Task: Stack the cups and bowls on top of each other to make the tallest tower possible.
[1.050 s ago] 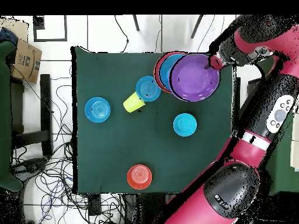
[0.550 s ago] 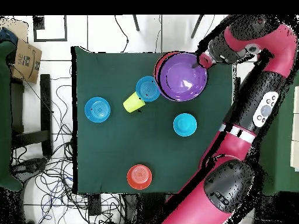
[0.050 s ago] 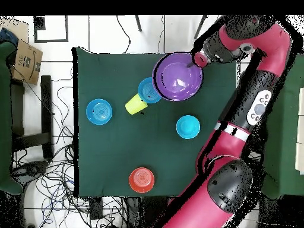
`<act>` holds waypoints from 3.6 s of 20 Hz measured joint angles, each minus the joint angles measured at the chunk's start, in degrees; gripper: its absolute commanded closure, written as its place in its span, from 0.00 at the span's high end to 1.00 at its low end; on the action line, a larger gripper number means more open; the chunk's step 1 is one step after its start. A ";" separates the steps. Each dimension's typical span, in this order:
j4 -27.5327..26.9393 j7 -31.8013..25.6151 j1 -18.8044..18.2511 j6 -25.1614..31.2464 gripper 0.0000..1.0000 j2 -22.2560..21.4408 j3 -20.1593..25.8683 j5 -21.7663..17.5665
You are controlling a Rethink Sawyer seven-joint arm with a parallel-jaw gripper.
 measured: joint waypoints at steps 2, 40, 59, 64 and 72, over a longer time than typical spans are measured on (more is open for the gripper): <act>-0.17 0.00 -0.01 0.00 0.00 0.47 1.90 -1.89; -0.78 -12.01 -2.83 4.30 0.00 1.06 24.28 -32.25; -0.78 -12.01 -3.66 4.61 0.00 1.43 24.28 -32.50; -0.77 -12.01 -3.66 5.64 0.00 1.68 24.27 -32.47; -0.67 -12.01 -3.67 7.17 0.00 2.34 24.08 -32.18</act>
